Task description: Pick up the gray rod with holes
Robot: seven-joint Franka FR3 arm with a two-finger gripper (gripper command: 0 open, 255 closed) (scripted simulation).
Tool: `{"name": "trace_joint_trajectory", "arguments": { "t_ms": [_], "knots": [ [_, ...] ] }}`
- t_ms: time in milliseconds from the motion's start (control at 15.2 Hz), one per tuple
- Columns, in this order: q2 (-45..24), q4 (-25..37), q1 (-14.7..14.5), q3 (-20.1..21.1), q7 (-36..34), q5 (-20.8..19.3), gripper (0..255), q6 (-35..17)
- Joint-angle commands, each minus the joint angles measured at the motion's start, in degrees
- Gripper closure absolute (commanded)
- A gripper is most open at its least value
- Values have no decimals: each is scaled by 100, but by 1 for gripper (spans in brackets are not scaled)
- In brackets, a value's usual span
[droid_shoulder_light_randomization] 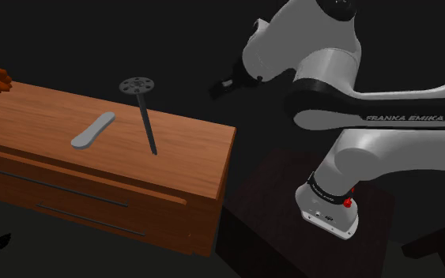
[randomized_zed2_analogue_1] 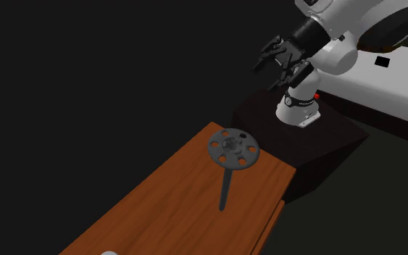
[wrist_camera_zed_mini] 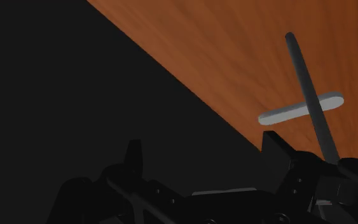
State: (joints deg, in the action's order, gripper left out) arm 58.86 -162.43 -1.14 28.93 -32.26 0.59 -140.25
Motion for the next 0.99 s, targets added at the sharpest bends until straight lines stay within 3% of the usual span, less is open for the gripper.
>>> {"name": "trace_joint_trajectory", "arguments": {
  "t_ms": [0, 198, 528, 726, 924],
  "knots": [
    [-161, -172, 265, 668, -593, -53, 0, -862],
    [-378, -289, 1060, 1936, -1583, -206, 0, -2067],
    [60, 63, 3098, 4458, -3279, -234, 0, -3614],
    [912, 545, 4124, 5649, -4139, 24, 0, -4082],
    [1990, 1182, 4846, 6408, -4881, 370, 0, -4188]
  ]
}}
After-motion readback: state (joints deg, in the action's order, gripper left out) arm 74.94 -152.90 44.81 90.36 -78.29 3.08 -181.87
